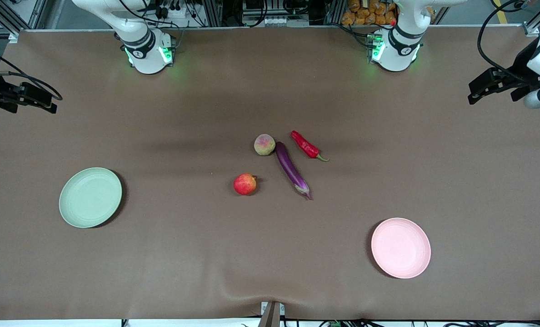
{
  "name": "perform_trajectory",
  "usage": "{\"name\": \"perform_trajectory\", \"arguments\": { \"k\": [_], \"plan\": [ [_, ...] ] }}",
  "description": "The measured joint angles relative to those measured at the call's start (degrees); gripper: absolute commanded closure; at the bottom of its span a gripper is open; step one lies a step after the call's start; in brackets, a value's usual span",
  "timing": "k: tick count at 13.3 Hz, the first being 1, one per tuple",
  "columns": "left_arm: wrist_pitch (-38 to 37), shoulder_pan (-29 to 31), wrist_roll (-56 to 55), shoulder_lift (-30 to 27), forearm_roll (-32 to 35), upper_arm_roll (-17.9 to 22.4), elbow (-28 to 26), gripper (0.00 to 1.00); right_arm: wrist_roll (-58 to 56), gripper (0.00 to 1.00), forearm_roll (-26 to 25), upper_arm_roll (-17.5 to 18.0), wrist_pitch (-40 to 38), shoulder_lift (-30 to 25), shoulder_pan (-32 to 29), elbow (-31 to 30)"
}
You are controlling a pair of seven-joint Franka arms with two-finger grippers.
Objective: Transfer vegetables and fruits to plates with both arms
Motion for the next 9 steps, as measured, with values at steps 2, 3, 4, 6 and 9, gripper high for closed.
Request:
{"name": "perform_trajectory", "arguments": {
  "k": [2, 3, 4, 6, 9],
  "plan": [
    [-0.2, 0.0, -0.3, 0.1, 0.0, -1.4, -0.9, 0.0, 0.0, 0.0, 0.0, 0.0, 0.0, 0.0, 0.0, 0.0],
    [-0.2, 0.0, -0.6, 0.1, 0.0, -1.8, -1.3, 0.0, 0.0, 0.0, 0.0, 0.0, 0.0, 0.0, 0.0, 0.0],
    [-0.2, 0.0, -0.7, 0.1, 0.0, -2.1, -1.6, 0.0, 0.0, 0.0, 0.0, 0.0, 0.0, 0.0, 0.0, 0.0],
    [0.0, 0.0, -1.0, 0.1, 0.0, -2.5, -1.9, 0.0, 0.0, 0.0, 0.0, 0.0, 0.0, 0.0, 0.0, 0.0],
    [4.7, -0.1, -1.1, 0.9, 0.0, -2.8, -6.1, 0.0, 0.0, 0.0, 0.0, 0.0, 0.0, 0.0, 0.0, 0.1]
  ]
}}
